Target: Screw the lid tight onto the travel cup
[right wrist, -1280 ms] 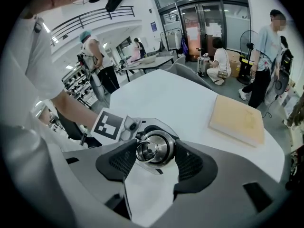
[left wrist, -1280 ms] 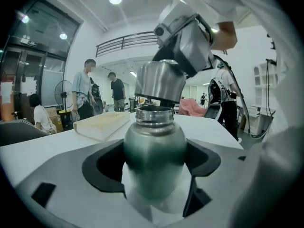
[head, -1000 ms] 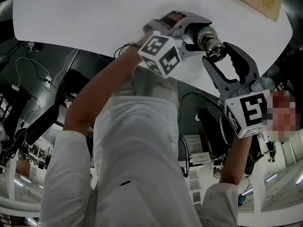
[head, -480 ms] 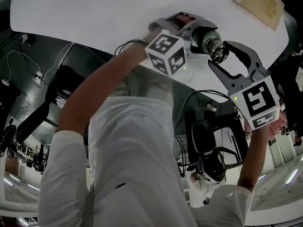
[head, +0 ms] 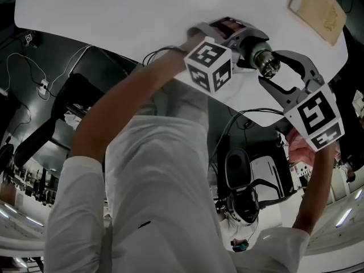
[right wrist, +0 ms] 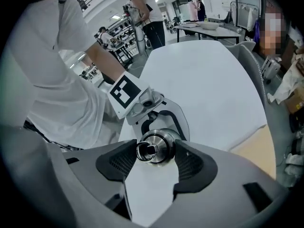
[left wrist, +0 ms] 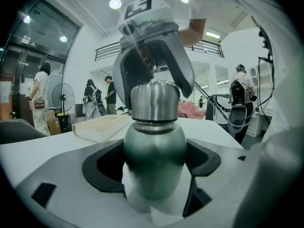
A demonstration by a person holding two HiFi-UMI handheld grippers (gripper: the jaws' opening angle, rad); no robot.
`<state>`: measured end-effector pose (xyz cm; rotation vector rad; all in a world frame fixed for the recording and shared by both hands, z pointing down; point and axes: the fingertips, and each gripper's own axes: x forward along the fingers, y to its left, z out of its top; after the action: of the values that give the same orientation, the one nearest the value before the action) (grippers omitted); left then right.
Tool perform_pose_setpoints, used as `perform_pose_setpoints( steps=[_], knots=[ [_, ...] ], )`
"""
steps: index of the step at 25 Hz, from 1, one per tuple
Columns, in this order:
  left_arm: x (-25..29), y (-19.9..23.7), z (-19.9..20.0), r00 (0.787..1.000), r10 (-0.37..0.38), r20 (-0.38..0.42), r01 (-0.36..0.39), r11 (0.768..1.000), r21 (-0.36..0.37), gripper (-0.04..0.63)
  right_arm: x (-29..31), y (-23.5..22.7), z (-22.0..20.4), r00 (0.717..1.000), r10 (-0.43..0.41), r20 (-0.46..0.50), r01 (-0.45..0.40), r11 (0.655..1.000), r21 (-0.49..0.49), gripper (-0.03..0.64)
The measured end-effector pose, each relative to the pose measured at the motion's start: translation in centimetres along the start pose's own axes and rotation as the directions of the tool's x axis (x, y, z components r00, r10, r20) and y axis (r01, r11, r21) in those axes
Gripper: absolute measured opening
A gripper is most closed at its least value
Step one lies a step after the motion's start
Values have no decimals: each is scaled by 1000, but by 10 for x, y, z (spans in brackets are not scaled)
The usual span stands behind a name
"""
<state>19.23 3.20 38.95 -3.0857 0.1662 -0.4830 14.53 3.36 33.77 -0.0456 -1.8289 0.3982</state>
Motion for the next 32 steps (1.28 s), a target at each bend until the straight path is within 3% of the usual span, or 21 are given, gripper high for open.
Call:
perform_pose_setpoints(
  steps=[4, 9, 14, 16, 20, 26, 29, 32],
  knots=[
    [1, 0, 1, 1000, -1, 1, 1, 1000, 1, 357, 1, 4, -2, 996, -49, -77, 36, 986, -165, 247],
    [0, 1, 1, 1000, 1, -1, -1, 1000, 5, 357, 1, 6, -3, 991, -8, -134, -39, 940, -340, 247],
    [1, 0, 0, 1000, -1, -3, 1, 1000, 4, 357, 3, 9, -7, 972, 53, -228, -168, 837, -520, 247],
    [1, 0, 2, 1000, 0, -2, 0, 1000, 4, 357, 3, 10, -7, 960, 57, -274, -201, 820, -536, 247],
    [1, 0, 2, 1000, 4, -3, -4, 1000, 6, 357, 4, 9, -5, 963, 83, -256, -194, 874, -446, 247],
    [2, 0, -1, 1000, 3, -4, -3, 1000, 1, 357, 4, 4, 0, 994, 91, -62, -101, 975, -198, 247],
    [1, 1, -1, 1000, 5, -4, -5, 1000, 1, 357, 2, 1, 1, 998, 48, 35, -46, 997, -57, 247],
    [1, 0, -1, 1000, 7, -3, -7, 1000, 2, 357, 0, -1, 0, 993, -22, 114, 9, 994, 113, 247]
  ],
)
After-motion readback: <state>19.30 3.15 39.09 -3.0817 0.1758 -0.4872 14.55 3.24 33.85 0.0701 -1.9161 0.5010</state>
